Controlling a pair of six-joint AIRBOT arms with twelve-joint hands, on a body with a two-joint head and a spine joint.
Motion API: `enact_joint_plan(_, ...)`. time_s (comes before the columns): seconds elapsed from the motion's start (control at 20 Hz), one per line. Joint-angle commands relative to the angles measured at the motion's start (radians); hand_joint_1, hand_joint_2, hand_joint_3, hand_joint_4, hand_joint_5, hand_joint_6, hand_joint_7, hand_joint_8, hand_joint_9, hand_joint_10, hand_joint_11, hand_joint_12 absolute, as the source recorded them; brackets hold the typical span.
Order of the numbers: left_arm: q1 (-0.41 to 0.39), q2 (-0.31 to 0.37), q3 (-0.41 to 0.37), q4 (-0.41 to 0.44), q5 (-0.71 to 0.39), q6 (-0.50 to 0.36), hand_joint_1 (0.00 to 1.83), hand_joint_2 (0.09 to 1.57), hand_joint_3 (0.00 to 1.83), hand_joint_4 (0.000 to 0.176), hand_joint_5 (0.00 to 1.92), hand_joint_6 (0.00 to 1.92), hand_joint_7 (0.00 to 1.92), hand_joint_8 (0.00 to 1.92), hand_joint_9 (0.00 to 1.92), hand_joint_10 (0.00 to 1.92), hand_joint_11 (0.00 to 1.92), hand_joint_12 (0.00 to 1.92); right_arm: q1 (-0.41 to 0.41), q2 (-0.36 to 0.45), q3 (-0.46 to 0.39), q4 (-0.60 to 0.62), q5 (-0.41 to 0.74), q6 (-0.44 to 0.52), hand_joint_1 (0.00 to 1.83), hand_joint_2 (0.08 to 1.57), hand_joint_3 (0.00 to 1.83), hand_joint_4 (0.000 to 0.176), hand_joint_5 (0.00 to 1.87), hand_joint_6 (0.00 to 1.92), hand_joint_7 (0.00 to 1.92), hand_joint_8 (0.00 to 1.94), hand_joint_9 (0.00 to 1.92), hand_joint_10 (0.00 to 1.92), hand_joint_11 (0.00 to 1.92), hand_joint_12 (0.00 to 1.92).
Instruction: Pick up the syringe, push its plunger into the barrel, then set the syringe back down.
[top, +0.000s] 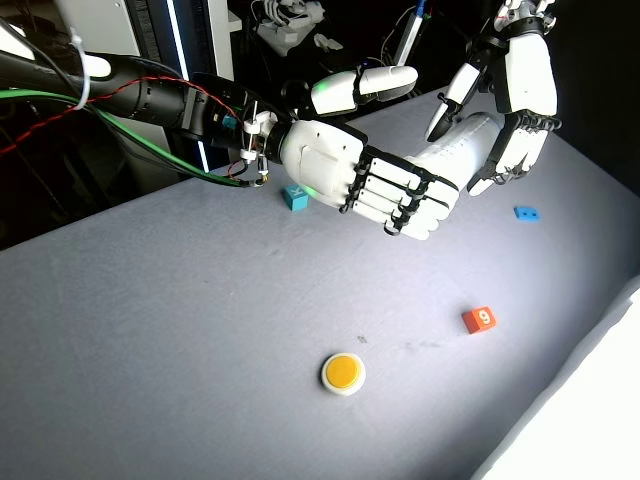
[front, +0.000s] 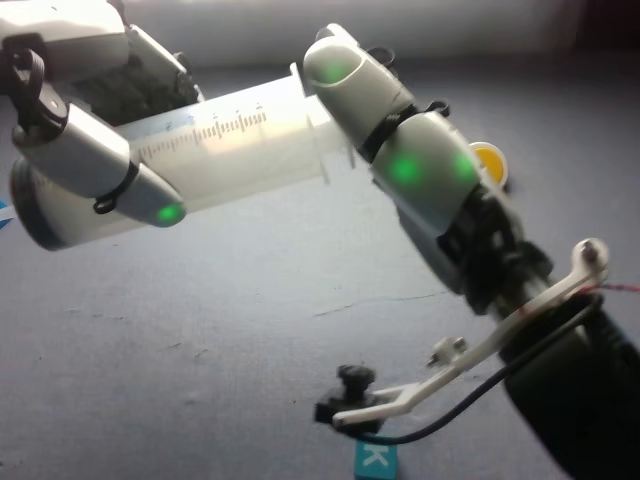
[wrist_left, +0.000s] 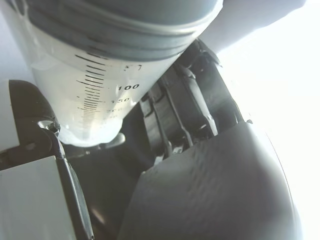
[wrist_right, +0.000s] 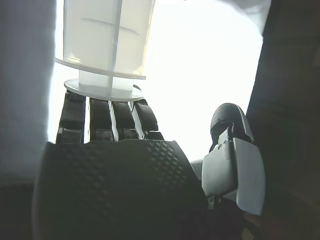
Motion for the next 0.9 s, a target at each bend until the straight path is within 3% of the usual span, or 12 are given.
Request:
enact_joint_plan(0.0, -0.016, -0.013, -0.008, -0.027, -0.181, -0.034, 1.35, 1.11, 0.0, 0.0, 0.79, 1.21, 1.11, 0.75, 0.99, 1.11, 0.61, 1.43, 0.011, 0.007, -0.02, -0.151, 0.001, 0.028, 0.0, 1.06, 0.0, 0.0, 0.0, 0.0, 0.0, 0.0, 0.0, 0.0, 0.0, 0.0)
enact_joint_plan(0.1, -0.016, -0.013, -0.008, -0.023, -0.181, -0.034, 1.24, 1.13, 0.0, 0.0, 0.8, 1.28, 1.1, 0.8, 1.03, 0.81, 0.61, 1.41, 0.006, 0.092, -0.038, -0.151, 0.026, 0.101, 0.0, 1.07, 0.01, 0.0, 0.0, 0.0, 0.0, 0.0, 0.0, 0.0, 0.0, 0.0)
enact_joint_plan(0.25, -0.01, -0.013, -0.005, -0.004, -0.18, -0.033, 1.24, 1.13, 0.0, 0.0, 0.8, 1.26, 1.11, 0.81, 1.07, 0.72, 0.63, 1.36, -0.02, 0.161, -0.052, -0.152, 0.051, 0.143, 0.0, 1.08, 0.01, 0.0, 0.0, 0.0, 0.0, 0.0, 0.0, 0.0, 0.0, 0.0)
enact_joint_plan(0.3, -0.008, -0.013, -0.003, 0.005, -0.174, -0.033, 1.27, 1.13, 0.0, 0.0, 0.79, 1.23, 1.11, 0.83, 0.99, 0.92, 0.59, 1.41, -0.026, 0.181, -0.052, -0.153, 0.059, 0.146, 0.0, 1.07, 0.0, 0.0, 0.0, 0.0, 0.0, 0.0, 0.0, 0.0, 0.0, 0.0)
enact_joint_plan(0.35, -0.007, -0.013, -0.002, 0.009, -0.166, -0.033, 1.27, 1.13, 0.0, 0.0, 0.79, 1.23, 1.11, 0.83, 0.99, 0.92, 0.59, 1.41, -0.029, 0.2, -0.051, -0.153, 0.065, 0.158, 0.0, 1.07, 0.0, 0.0, 0.0, 0.0, 0.0, 0.0, 0.0, 0.0, 0.0, 0.0)
enact_joint_plan(0.6, 0.004, -0.013, 0.006, 0.047, -0.158, -0.033, 1.24, 1.13, 0.0, 0.0, 0.8, 1.29, 1.14, 0.72, 1.07, 0.57, 0.54, 1.36, -0.05, 0.305, -0.052, -0.153, 0.09, 0.168, 0.0, 1.08, 0.0, 0.0, 0.0, 0.0, 0.0, 0.0, 0.0, 0.0, 0.0, 0.0)
enact_joint_plan(0.85, 0.055, -0.021, 0.031, 0.121, -0.158, -0.033, 1.24, 1.12, 0.0, 0.0, 0.81, 1.26, 1.13, 0.74, 1.08, 0.57, 0.51, 1.38, -0.121, 0.442, -0.061, -0.168, 0.017, 0.205, 0.0, 1.07, 0.0, 0.0, 0.0, 0.0, 0.0, 0.0, 0.0, 0.0, 0.0, 0.0)
